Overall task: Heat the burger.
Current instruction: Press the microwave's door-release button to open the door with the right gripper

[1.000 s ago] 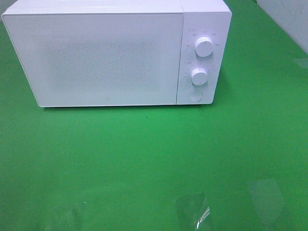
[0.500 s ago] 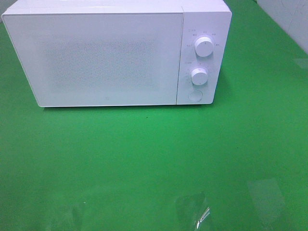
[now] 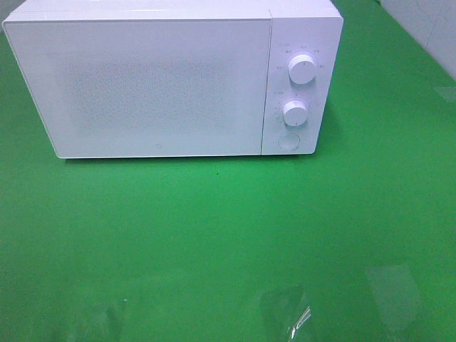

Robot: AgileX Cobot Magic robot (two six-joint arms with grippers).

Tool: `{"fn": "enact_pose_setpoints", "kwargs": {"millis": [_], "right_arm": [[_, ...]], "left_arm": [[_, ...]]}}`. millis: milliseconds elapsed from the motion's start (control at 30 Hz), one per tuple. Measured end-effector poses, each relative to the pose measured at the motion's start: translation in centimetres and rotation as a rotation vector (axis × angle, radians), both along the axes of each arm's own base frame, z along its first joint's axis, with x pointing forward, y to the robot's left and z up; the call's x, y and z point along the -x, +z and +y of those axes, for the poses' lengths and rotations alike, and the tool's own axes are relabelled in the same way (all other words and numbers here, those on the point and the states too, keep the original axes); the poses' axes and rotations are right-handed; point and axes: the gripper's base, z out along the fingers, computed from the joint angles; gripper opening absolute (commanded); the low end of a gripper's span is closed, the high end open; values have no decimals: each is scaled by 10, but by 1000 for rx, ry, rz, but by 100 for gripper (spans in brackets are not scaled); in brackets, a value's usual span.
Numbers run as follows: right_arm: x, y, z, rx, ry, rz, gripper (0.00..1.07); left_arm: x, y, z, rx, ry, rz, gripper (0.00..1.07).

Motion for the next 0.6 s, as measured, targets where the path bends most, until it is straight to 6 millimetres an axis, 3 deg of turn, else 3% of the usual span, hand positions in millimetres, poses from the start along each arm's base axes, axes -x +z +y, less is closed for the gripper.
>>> {"fn": "enact_pose_setpoints", "kwargs": {"millis": [167, 333, 467, 600], "right_arm": [[-34, 0, 4, -3, 10, -32, 75], [-51, -2, 6, -5, 15, -47, 75], [-84, -11, 11, -9, 25, -68, 75], [-101, -17, 13, -12, 32, -97, 75]], "left_arm": [[0, 0, 0, 0, 0, 0, 100], [0, 0, 0, 0, 0, 0, 100], [0, 0, 0, 0, 0, 0, 100], [0, 0, 0, 0, 0, 0, 100]]}}
